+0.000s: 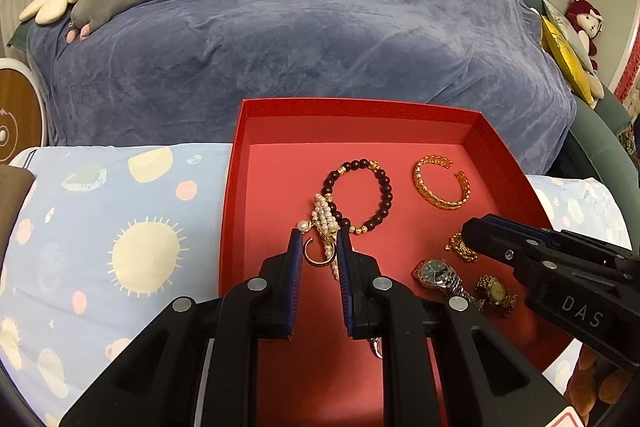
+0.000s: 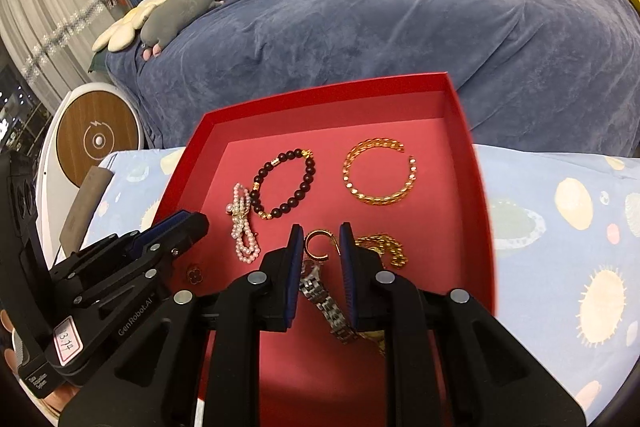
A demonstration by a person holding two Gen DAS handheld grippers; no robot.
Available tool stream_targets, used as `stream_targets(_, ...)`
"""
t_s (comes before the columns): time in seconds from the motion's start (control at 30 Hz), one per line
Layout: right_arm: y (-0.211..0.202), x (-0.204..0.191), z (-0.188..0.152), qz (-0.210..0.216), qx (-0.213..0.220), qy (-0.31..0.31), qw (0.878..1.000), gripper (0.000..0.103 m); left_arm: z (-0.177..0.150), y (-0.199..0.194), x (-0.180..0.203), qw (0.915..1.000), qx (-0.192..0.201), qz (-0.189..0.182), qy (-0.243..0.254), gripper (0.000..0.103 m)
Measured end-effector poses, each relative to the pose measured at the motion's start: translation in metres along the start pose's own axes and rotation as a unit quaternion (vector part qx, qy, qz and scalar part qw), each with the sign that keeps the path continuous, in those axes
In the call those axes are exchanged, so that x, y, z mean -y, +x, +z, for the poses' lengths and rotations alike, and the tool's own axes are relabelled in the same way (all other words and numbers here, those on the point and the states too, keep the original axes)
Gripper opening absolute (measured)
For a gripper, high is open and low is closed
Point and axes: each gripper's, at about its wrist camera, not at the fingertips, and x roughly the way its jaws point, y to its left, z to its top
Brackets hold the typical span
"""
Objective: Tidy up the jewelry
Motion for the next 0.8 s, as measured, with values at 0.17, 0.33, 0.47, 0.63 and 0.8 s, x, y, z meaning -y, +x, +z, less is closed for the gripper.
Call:
stream_targets(0.17,-0.006,-0.003,0.002,-0.01,0.017,-0.004,1.0,0.022,0.001,-0.003,-0.007,0.9999,0.006,-0.004,-0.014,0.032)
stream_targets(0.33,-0.038,-0.003,-0.004,-0.015,0.043,-0.005,0.999,0.033,0.001,-0.023,-0.013,0.9995,0.019,0.002,-0.023,0.042)
stream_targets(0.47,-0.074,-0.003,-0.017,-0.01,0.059,-0.001,0.998,0.036,-0.004,-0.052,-0.018,0.999,0.028,-0.002,-0.035,0.042)
stream_targets(0.63,-0.116,-0.003,-0.046,-0.007,0.061,0.001,0.998,0.04,-0.016,-0.093,-0.016,0.9985,0.044,0.005,-0.033,0.042)
stream_targets(0.8,-0.15,-0.007,-0.079,-0.015,0.07,-0.005,0.997,0.044,-0.04,-0.124,-0.012,0.9982,0.042,-0.005,-0.042,0.042)
